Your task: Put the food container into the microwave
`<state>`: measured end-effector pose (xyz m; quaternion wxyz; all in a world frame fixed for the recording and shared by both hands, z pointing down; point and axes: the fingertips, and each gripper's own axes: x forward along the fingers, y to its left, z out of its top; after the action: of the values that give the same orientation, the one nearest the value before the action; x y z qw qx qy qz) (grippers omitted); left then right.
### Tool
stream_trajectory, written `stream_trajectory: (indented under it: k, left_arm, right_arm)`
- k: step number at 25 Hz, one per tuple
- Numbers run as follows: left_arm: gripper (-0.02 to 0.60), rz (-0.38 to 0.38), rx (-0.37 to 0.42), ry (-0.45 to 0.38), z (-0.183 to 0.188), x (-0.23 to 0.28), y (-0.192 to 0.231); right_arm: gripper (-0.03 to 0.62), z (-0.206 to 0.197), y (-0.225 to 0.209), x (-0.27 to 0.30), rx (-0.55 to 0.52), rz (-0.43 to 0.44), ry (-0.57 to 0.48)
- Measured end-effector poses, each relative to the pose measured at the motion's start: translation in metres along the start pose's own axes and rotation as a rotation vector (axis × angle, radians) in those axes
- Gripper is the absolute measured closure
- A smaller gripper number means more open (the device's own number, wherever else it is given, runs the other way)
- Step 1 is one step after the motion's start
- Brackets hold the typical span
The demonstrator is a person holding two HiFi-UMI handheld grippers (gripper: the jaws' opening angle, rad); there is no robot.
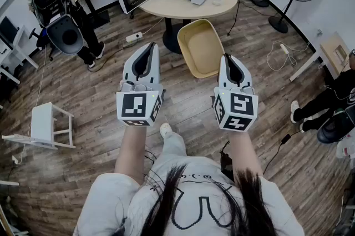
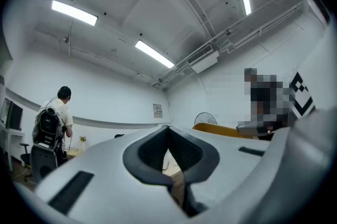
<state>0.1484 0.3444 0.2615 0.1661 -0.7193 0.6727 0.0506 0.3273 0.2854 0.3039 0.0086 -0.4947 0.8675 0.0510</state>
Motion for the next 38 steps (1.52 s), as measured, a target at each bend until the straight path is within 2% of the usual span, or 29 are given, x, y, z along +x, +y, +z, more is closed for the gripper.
stream_trajectory:
  k: [6,13,15,19,22,32,38]
  left_arm:
    - [0.573,0.018,-0.008,0.014,-0.015,0.000,0.008]
    - [0.574,0.013,-0.019,0.004,-0.027,-0.029,0.074]
    - [0.574,0.015,-0.025,0.012,-0.038,-0.005,0.083]
    - [0.574,0.029,-0.035,0.037,-0.064,0.087,0.082]
    - [0.574,0.031,-0.035,0.040,-0.078,0.133,0.097]
    - [0.574,0.031,-0.044,0.039,-0.117,0.226,0.175]
    - [0.574,0.024,-0.034,0.037,-0.131,0.264,0.192]
  right_arm:
    - [0.556,-0.005,-0.003,0.002,-0.037,-0.001,-0.003]
    - [0.556,-0.005,0.065,0.014,-0.059,-0.019,-0.003]
    - [0.556,-0.008,0.057,0.041,-0.060,-0.019,0.003]
    - [0.556,-0.015,0.006,0.120,-0.053,0.000,0.027]
    - [0.556,-0.016,-0.006,0.169,-0.060,0.008,0.037]
    - [0.556,-0.020,0.002,0.299,-0.050,0.004,0.039]
    - [0.556,-0.024,-0.003,0.344,-0.050,0.006,0.044]
